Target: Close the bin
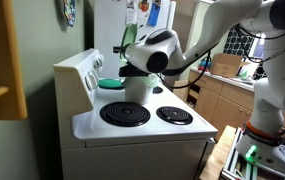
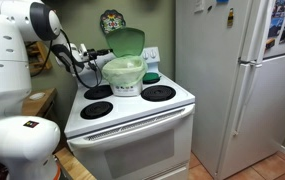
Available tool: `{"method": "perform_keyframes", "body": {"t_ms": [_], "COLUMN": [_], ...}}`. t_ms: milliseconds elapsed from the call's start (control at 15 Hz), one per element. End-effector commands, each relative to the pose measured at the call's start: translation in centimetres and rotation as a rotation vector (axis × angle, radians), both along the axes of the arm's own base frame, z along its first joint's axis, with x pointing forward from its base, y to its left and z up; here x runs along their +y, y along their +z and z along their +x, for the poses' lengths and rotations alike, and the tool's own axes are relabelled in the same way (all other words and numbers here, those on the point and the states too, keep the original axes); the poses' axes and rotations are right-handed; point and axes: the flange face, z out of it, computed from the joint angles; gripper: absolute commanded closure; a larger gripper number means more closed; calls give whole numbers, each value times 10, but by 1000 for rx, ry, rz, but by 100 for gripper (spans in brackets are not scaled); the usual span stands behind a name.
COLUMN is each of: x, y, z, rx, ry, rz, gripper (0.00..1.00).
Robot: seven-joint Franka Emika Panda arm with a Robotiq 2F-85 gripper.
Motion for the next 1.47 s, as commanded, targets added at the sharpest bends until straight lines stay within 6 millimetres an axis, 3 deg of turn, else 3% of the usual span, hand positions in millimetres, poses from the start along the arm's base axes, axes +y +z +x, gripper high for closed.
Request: {"method": "perform_keyframes", "body": {"t_ms": [0, 933, 1000, 1067, 1267, 1400], "x": [-9, -27, -28, -29, -35, -35], "y": [-11, -24, -26, -26, -32, -31], "z": [-13, -44, -45, -46, -47, -50], "rx": [-30, -60, -59, -64, -58, -65], "ry": [18, 84, 82, 83, 71, 76], "rz": [78, 244, 254, 264, 272, 269], "gripper": [97, 94, 84, 66, 53, 38]}}
